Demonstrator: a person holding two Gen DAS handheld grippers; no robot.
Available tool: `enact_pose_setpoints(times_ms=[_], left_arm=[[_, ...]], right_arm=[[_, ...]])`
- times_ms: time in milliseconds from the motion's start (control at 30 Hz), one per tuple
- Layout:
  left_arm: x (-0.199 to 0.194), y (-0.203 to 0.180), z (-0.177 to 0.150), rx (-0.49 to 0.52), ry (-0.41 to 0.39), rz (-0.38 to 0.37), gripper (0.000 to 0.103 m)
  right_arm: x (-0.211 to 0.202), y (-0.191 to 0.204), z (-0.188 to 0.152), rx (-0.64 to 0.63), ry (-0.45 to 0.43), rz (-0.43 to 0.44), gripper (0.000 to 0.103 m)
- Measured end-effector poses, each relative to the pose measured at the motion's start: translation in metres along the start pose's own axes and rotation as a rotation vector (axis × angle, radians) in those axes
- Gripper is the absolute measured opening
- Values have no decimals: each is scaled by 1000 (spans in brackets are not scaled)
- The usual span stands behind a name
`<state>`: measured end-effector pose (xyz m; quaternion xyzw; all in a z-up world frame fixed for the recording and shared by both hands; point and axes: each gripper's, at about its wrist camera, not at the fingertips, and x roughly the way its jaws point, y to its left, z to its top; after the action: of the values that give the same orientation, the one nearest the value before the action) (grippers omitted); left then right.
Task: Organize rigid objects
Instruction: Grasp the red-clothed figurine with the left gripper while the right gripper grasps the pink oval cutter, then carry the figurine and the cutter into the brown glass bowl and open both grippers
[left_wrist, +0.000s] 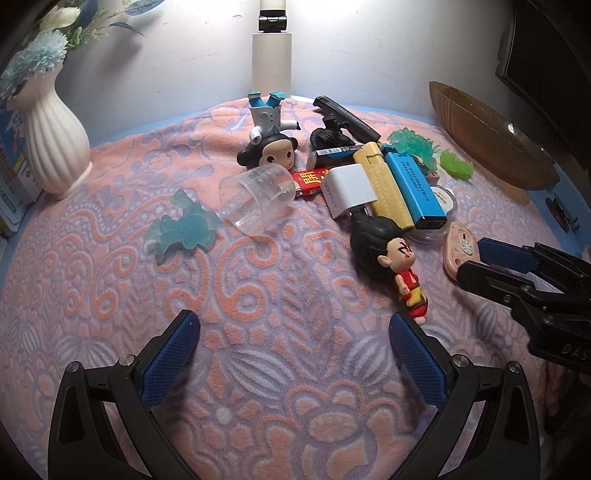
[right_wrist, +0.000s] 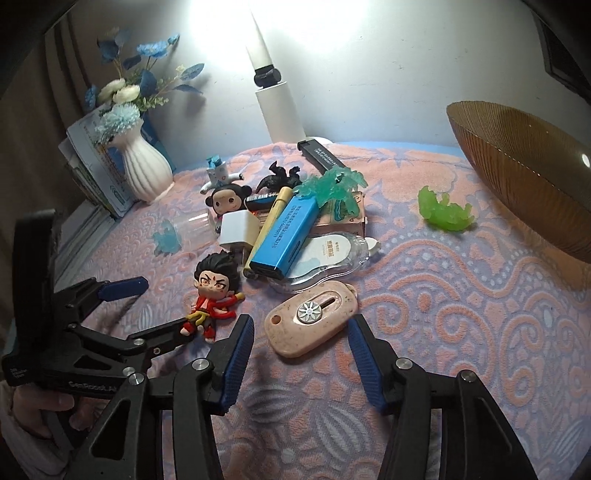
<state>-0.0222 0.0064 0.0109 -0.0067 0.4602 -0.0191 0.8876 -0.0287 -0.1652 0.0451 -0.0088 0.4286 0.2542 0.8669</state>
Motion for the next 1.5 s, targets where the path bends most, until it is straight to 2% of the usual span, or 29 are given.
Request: enact_pose_setpoints(times_ms=[133, 267, 333, 367, 433, 467, 500, 533, 633, 800, 967, 1067, 1200, 1333, 1433, 1500], left_arm=[[-13, -1, -4, -4, 3, -85, 102], [-16, 0, 7, -62, 5, -224, 101], [-13, -11, 14, -53, 4, -245, 85], [-12, -18, 17, -33, 1, -238, 59], [-6, -28, 19, -7, -17, -197, 45], [1, -29, 20, -12, -9, -146, 39], [-1, -29, 20, -9, -48, -113, 36], [2, -32, 13, -7, -54, -105, 34], [0, -30, 11, -15, -73, -113, 33], [-10, -12, 9, -101, -102, -154, 33], [-38, -4, 19, -123, -183, -146, 33], [-50, -11, 49, -94, -227, -168, 33], [-51, -43, 112, -10, -262, -261, 33], [-36, -97, 168, 76, -268, -367, 33], [-20, -138, 190, 132, -249, -427, 33], [-8, -161, 192, 148, -227, -465, 35]], right_arm=[[9, 5, 8, -99, 33, -112, 53], [6, -10, 12, -68, 31, -95, 51], [2, -15, 9, -45, 24, -97, 51], [0, -17, 9, -30, 17, -99, 51], [-8, -25, 5, 14, -8, -80, 50], [-12, -29, 4, 37, -25, -65, 50], [-16, -32, 3, 58, -38, -52, 51], [-19, -35, 3, 77, -48, -45, 51], [-32, -40, 3, 114, -89, 2, 51], [-58, -36, 14, 121, -158, 45, 51], [-92, -50, 48, 113, -241, 25, 51], [-103, -72, 77, 133, -273, -51, 51], [-105, -127, 107, 253, -274, -92, 51], [-107, -173, 119, 336, -259, -168, 51], [-110, -195, 120, 382, -254, -198, 51], [-110, -203, 120, 383, -236, -233, 52]])
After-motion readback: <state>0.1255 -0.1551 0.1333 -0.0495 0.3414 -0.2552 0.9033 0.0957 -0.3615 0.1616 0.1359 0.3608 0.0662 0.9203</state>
